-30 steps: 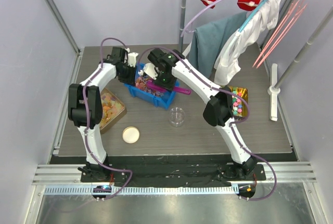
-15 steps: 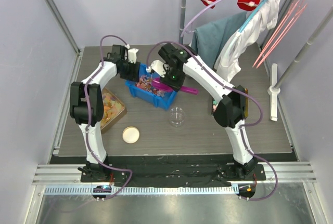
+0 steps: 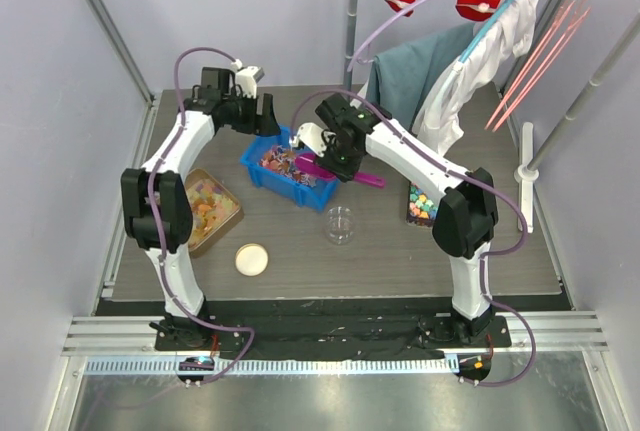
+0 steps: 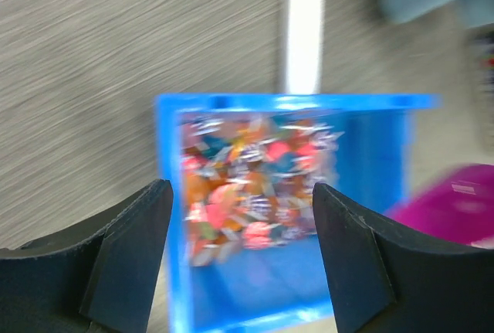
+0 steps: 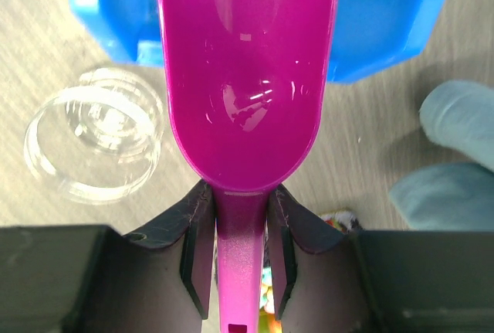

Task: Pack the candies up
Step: Adjust the spatula, then scoop the fake candies from the storage box.

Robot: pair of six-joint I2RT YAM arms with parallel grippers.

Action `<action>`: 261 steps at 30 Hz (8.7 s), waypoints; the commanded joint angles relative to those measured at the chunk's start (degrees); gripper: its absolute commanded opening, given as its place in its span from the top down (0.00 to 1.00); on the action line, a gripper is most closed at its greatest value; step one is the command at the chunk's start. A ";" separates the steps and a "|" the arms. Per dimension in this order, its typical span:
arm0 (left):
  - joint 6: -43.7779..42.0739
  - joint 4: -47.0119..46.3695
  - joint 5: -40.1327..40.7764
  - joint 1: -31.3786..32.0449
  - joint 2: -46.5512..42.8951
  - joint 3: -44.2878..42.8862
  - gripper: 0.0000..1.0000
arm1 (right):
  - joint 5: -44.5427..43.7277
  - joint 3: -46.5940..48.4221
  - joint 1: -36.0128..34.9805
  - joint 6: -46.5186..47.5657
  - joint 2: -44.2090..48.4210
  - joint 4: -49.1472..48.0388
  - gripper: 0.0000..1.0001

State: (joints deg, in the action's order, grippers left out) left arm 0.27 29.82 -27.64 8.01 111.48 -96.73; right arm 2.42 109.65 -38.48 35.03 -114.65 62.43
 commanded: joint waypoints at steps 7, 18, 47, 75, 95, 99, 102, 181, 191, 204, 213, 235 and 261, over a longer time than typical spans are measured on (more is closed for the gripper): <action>5.70 -3.54 -11.91 0.78 -3.99 0.49 0.25 | 2.59 0.66 -0.37 -3.56 4.52 -10.49 0.99; 6.67 -3.72 -14.54 2.62 -1.44 1.36 0.30 | 4.18 2.32 -0.81 -5.32 6.55 -13.21 0.99; 10.62 -4.51 -37.40 1.57 2.07 0.58 0.66 | 2.77 3.73 -0.46 -6.28 6.98 -14.71 0.99; 102.91 -112.00 -47.69 0.34 17.54 12.17 1.00 | 5.50 3.99 -0.46 -6.81 11.99 -14.71 0.55; 99.13 -106.73 -48.12 0.60 14.82 13.84 1.00 | -0.83 1.80 -0.28 -2.77 10.06 -17.96 0.50; 98.95 -106.38 -48.21 0.60 14.29 14.20 1.00 | 0.04 -0.04 -0.11 -2.51 10.06 -18.84 0.57; 98.87 -106.29 -48.21 0.69 14.47 14.20 1.00 | 0.66 -0.66 0.42 -2.68 10.32 -19.63 0.61; -12.31 10.25 6.72 -3.09 6.46 -9.53 0.07 | 1.19 3.98 -1.16 -3.56 4.09 1.55 0.99; -16.71 13.68 8.74 -1.60 11.56 -12.60 0.19 | -0.57 6.99 -1.16 -3.04 0.13 4.45 0.99; -20.49 18.60 9.80 0.87 14.46 -14.54 0.39 | -0.66 14.18 -0.63 -2.33 -6.02 11.04 0.99; -20.58 21.42 9.71 1.75 15.17 -14.19 0.74 | -2.06 18.49 -0.81 -2.33 -10.50 14.64 0.99; -4.75 13.77 12.96 3.77 10.07 -7.07 1.00 | -5.49 21.40 -4.24 -3.12 -14.64 19.66 0.99; 3.15 7.62 17.53 4.03 5.59 -1.10 1.00 | -9.18 26.85 -8.10 -2.15 -20.78 23.87 0.99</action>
State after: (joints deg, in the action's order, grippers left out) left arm -0.71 40.03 -12.10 11.68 120.55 -98.56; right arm -5.56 133.27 -43.79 32.62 -133.34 77.01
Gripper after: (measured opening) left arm 0.200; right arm 0.333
